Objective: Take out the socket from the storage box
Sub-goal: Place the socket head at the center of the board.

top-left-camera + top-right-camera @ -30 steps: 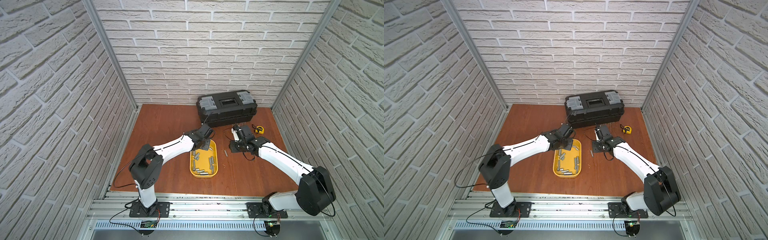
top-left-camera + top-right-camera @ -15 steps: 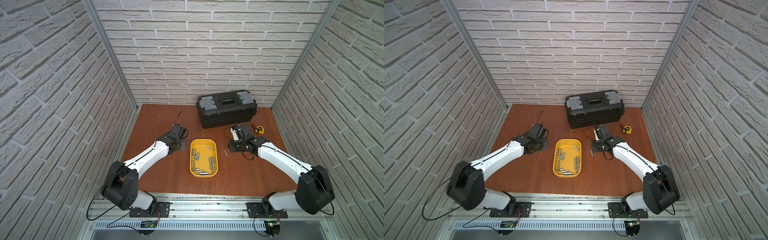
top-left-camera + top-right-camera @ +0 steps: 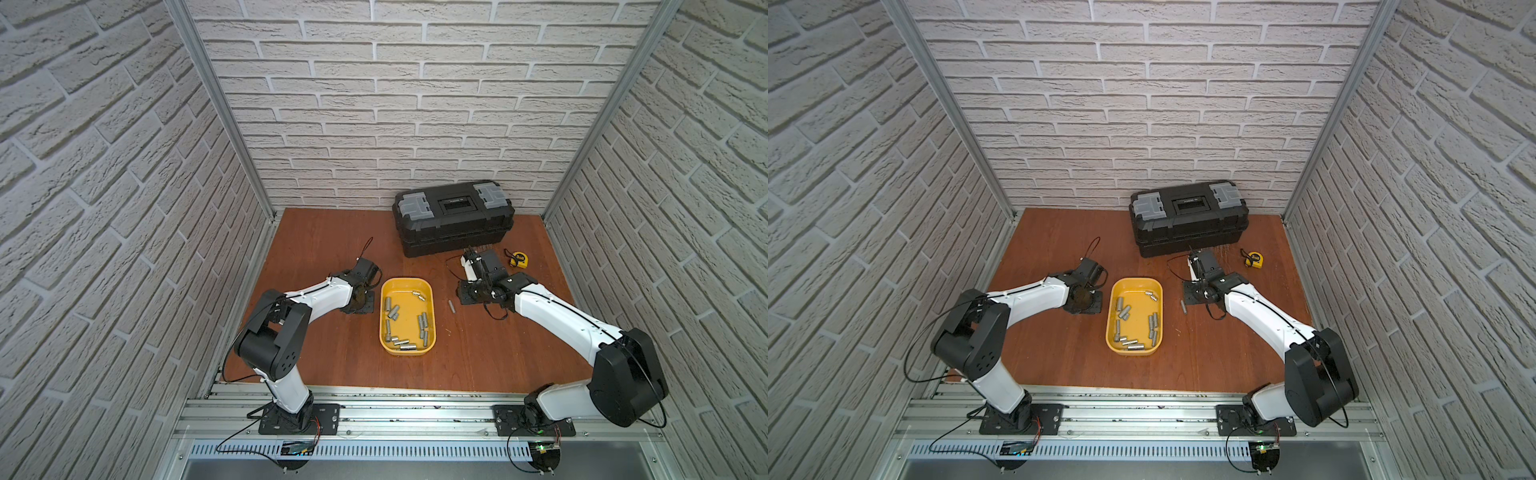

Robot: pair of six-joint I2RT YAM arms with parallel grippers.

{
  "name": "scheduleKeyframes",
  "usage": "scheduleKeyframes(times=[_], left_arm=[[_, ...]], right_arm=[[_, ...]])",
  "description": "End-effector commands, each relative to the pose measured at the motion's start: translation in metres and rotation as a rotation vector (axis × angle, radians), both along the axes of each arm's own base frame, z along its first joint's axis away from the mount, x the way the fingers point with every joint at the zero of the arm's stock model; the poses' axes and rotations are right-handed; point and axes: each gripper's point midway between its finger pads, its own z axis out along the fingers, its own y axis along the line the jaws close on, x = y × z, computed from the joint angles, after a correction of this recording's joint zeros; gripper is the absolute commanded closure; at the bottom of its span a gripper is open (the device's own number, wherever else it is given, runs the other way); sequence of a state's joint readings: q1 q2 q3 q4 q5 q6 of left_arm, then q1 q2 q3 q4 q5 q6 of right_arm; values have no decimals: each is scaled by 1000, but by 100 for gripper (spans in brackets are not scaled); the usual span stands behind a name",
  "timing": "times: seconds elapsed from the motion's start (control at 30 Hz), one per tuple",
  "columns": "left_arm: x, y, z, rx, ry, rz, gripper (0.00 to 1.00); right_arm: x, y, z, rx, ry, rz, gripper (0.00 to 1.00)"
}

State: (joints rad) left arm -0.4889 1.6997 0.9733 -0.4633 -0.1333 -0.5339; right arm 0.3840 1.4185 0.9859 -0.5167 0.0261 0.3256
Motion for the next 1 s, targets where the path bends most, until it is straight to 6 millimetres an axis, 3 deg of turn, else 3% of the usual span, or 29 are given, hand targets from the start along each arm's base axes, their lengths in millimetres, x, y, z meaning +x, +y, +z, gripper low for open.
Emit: scheduleKeyframes(times=[0.0, 0.33, 0.8, 0.97], left_arm=[[6, 0, -3, -6, -5, -4, 88], [5, 1, 2, -14, -15, 8, 67], [16, -3, 30, -30, -60, -19, 64], [18, -4, 41, -45, -85, -11, 63]], right_arm=[[-3, -5, 6, 1, -23, -16, 64], [-3, -6, 7, -1, -25, -14, 64], [-5, -5, 13, 10, -35, -15, 63], [-8, 7, 20, 24, -34, 48, 63]])
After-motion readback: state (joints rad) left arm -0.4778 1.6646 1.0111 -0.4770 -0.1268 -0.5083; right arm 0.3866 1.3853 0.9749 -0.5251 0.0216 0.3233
